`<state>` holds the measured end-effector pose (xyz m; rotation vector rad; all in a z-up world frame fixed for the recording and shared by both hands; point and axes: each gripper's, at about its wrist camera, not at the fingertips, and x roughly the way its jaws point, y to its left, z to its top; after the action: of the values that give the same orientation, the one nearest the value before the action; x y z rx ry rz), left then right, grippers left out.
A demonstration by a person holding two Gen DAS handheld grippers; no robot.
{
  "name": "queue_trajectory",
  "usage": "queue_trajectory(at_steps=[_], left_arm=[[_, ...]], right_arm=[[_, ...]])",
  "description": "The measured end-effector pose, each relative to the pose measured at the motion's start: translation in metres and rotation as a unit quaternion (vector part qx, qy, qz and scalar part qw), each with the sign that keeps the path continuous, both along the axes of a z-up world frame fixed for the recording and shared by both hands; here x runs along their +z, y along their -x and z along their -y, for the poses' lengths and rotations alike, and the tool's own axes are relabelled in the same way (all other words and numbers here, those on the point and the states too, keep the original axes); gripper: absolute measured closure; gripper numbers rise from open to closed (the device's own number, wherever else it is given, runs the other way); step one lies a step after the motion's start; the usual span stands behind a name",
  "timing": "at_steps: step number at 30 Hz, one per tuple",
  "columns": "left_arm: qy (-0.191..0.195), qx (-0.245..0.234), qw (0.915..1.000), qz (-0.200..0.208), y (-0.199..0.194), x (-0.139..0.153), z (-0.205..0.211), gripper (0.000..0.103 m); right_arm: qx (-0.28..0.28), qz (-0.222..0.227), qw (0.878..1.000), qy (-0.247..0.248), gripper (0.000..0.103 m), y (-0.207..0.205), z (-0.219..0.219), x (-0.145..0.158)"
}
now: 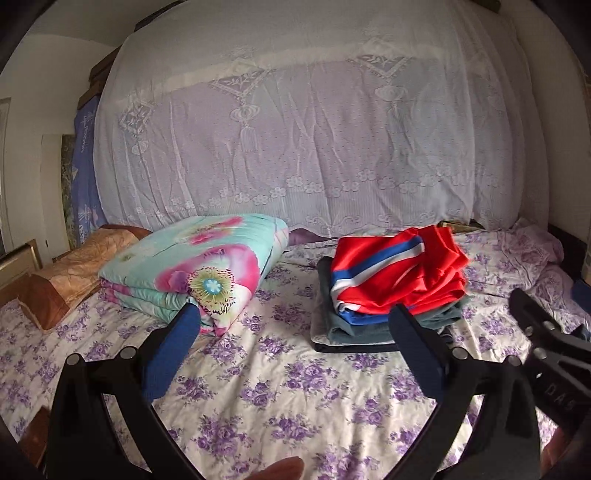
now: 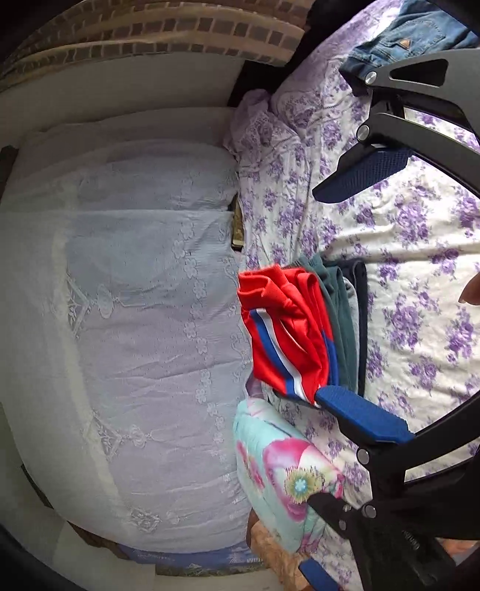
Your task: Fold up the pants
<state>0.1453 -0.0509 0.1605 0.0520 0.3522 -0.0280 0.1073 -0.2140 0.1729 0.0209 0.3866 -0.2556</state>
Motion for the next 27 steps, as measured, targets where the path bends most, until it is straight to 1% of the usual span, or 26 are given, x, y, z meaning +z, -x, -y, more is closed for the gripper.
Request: queue_trajectory(at_steps=[2, 4, 5, 8, 12, 16, 19, 22, 27], left_arm=[[-0.023, 0.015, 0.9995, 0.015, 0.009, 0.003, 0.006, 0.005], [-0.036, 0.007, 0.9991, 0.022, 0.013, 0.005, 0.007, 0.005], [-0.036, -0.002, 0.9992, 0.020, 0.013, 0.005, 0.007, 0.005], [-0.018, -0.023, 0.9996, 0.003, 0.007, 0.002, -0.002, 0.005], [-0.013, -0.015, 0.9998, -0.010, -0.004, -0.003, -0.014, 0.005], [0.005, -0.018, 0.9996, -0.022, -0.009, -0.006, -0.021, 0.005], [-0.002, -0.019, 0.9997, -0.016, -0.006, -0.006, -0.019, 0.005], [-0.007, -0.012, 0.9999, -0.007, -0.002, -0.003, -0.018, 0.005], [-0.001, -0.019, 0.9998, -0.009, -0.001, -0.002, -0.018, 0.005]], right_arm=[[0.001, -0.002, 1.000, -0.008, 0.003, 0.004, 0.003, 0.003], [0.009, 0.000, 1.000, -0.015, 0.003, 0.006, 0.007, 0.005], [0.012, 0.000, 1.000, -0.019, 0.003, 0.007, 0.008, 0.006], [0.023, -0.005, 0.999, -0.029, 0.003, 0.004, 0.009, 0.004], [0.026, -0.008, 0.999, -0.026, 0.003, 0.000, 0.003, 0.000], [0.037, -0.019, 0.999, -0.014, 0.003, -0.005, -0.007, -0.005], [0.040, -0.025, 0.999, 0.004, 0.003, -0.007, -0.016, -0.008], [0.040, -0.022, 0.999, 0.011, 0.003, -0.005, -0.019, -0.007], [0.042, -0.018, 0.999, 0.005, 0.003, -0.003, -0.016, -0.004]])
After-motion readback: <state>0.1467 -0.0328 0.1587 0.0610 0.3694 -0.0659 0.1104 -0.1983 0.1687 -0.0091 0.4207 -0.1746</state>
